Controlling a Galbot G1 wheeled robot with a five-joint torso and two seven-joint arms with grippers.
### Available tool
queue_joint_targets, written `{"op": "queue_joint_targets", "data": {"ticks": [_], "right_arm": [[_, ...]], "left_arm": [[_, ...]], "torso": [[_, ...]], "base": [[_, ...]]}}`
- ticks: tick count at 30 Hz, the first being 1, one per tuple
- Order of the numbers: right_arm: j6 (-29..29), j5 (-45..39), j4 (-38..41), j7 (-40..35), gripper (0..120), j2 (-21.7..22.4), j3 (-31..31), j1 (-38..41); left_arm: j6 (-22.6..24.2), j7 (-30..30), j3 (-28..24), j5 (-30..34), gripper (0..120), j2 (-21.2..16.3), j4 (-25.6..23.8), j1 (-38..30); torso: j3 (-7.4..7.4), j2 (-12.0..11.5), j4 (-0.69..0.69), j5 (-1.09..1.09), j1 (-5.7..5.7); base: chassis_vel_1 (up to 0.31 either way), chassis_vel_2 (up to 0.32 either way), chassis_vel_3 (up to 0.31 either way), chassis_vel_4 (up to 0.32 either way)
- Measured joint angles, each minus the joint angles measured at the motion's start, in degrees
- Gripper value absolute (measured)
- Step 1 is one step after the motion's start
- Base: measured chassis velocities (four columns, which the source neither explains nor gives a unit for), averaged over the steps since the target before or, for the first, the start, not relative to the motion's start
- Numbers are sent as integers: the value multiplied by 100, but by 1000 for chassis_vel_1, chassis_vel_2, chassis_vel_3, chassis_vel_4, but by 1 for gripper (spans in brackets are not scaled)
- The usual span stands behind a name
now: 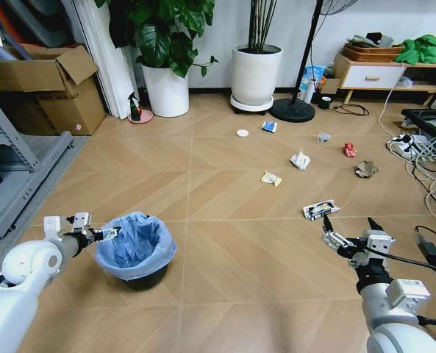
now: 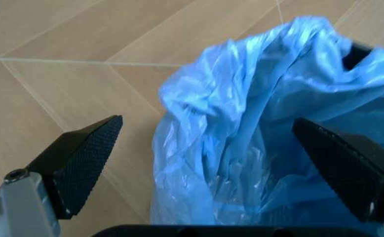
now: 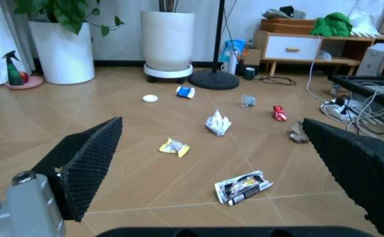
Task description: Pick up the trash bin and place the garbage on the floor into it.
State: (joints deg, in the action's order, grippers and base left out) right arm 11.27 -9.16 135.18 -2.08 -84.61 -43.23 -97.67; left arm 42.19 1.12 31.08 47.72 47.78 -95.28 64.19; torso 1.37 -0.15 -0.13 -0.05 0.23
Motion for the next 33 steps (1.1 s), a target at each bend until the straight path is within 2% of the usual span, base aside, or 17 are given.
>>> {"op": "queue_joint_targets", "data": {"ticks": [4,18,22,23,25,28,30,32,33], "right_arm": [[11,-105,-1,-20,100,-9,5,-15],[30,-147,-54,-42,100,-21,-5,2],[30,-152,-74,-46,100,-22,-13,6],[30,-154,-81,-48,100,-26,-13,12],[30,-154,-84,-49,100,-27,-11,17],[29,-154,-90,-52,100,-31,-3,24],[29,-154,-92,-52,100,-31,-2,24],[28,-154,-102,-53,100,-31,-4,21],[28,-154,-102,-53,100,-31,-4,21]], "left_arm": [[-2,-205,-41,-228,100,19,137,-37],[-5,-313,-307,-372,99,163,656,-401],[-5,-358,-352,-465,92,169,715,-413],[-5,-360,-375,-500,86,178,739,-420],[-5,-360,-391,-521,82,183,753,-421],[-5,-373,-423,-591,68,190,765,-422],[-5,-377,-426,-594,64,192,765,-423],[-5,-385,-430,-598,52,196,766,-426],[-5,-385,-430,-598,52,196,766,-426]], "torso": [[0,0,0,0,0],[0,0,-1,0,0],[0,0,0,1,0],[0,0,0,1,0],[0,0,0,0,0],[0,0,0,1,0],[0,0,0,0,0],[0,0,0,0,0],[0,0,0,0,0]], "base": [[0,0,0,0],[0,0,0,0],[0,0,0,0],[0,0,0,0],[0,0,0,0],[0,0,0,0],[0,0,0,0],[0,0,0,0],[0,0,0,0]]}}
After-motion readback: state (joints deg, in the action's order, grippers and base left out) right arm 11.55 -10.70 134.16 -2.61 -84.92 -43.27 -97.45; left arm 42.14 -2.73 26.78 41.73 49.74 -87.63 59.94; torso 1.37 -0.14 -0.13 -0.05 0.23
